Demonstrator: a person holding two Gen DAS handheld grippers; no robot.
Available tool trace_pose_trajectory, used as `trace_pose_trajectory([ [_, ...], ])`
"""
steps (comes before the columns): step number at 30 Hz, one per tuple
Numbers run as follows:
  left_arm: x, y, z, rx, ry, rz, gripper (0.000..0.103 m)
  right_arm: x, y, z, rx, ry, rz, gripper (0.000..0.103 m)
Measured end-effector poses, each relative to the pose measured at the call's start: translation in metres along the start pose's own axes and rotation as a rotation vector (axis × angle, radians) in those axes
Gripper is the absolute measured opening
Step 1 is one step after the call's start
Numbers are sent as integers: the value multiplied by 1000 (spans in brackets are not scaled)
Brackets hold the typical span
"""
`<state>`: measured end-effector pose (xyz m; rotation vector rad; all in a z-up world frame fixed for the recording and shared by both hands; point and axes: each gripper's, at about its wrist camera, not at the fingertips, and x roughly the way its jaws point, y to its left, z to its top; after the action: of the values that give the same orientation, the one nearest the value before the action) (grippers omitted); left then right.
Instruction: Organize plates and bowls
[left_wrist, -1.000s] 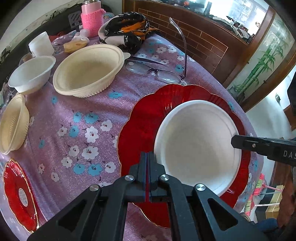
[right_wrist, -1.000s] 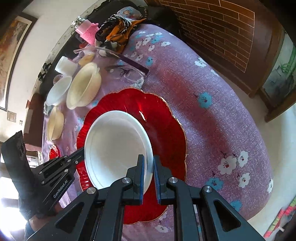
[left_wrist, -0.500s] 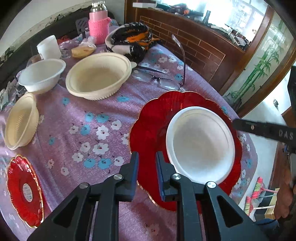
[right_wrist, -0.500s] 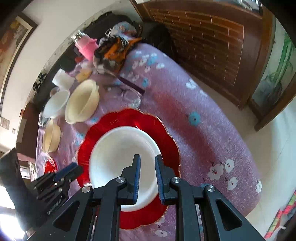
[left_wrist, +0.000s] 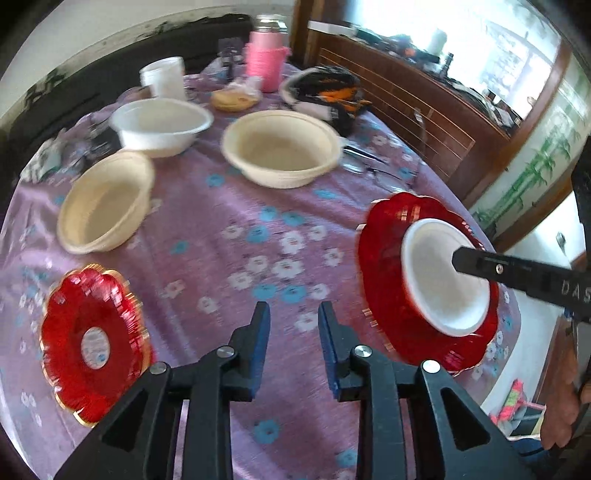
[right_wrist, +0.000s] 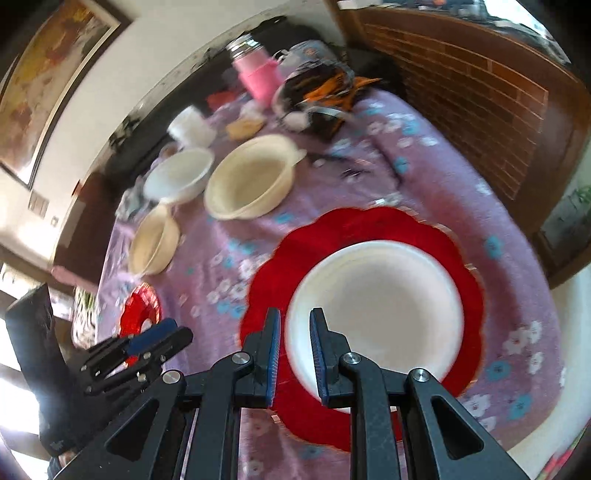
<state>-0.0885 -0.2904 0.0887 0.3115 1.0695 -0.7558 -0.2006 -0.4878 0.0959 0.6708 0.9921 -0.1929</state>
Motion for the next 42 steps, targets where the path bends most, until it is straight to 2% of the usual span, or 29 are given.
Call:
trace_pose_trajectory([
  [3,-7,20,-8,-40,-7,9,26,8,19,-4,-37,17,18,18],
  [9,-27,73,-28,-151,-24,29,26,-1,10,8,36,-8,21,20],
  [12,-34,107,-42,-230,-32,39,26,-4,21,5,-2,-17,23,22],
  [17,-45,168,-61,-361,-35,89,26,21,68,-14,-128,93,105,26],
  [20,-50,197,-69,-404,-31,121,27,39,95,-25,-195,155,132,27],
  [22,-50,210,-71,-413,-23,135,28,54,110,-30,-215,195,157,29],
  [24,-49,222,-73,-413,-15,145,34,70,123,-32,-218,222,171,32],
  [29,-34,242,-73,-415,24,139,35,119,154,-27,-208,282,196,35],
  [35,-16,258,-71,-409,51,106,35,168,176,-26,-205,314,160,35],
  [37,-9,262,-70,-406,58,103,31,178,179,-25,-199,315,152,32],
  [39,-3,264,-70,-391,70,90,16,184,183,-25,-203,313,150,19],
  [41,3,263,-68,-371,77,91,16,189,186,-24,-204,308,135,17],
  [42,4,263,-67,-364,71,88,16,190,187,-24,-202,311,139,11],
])
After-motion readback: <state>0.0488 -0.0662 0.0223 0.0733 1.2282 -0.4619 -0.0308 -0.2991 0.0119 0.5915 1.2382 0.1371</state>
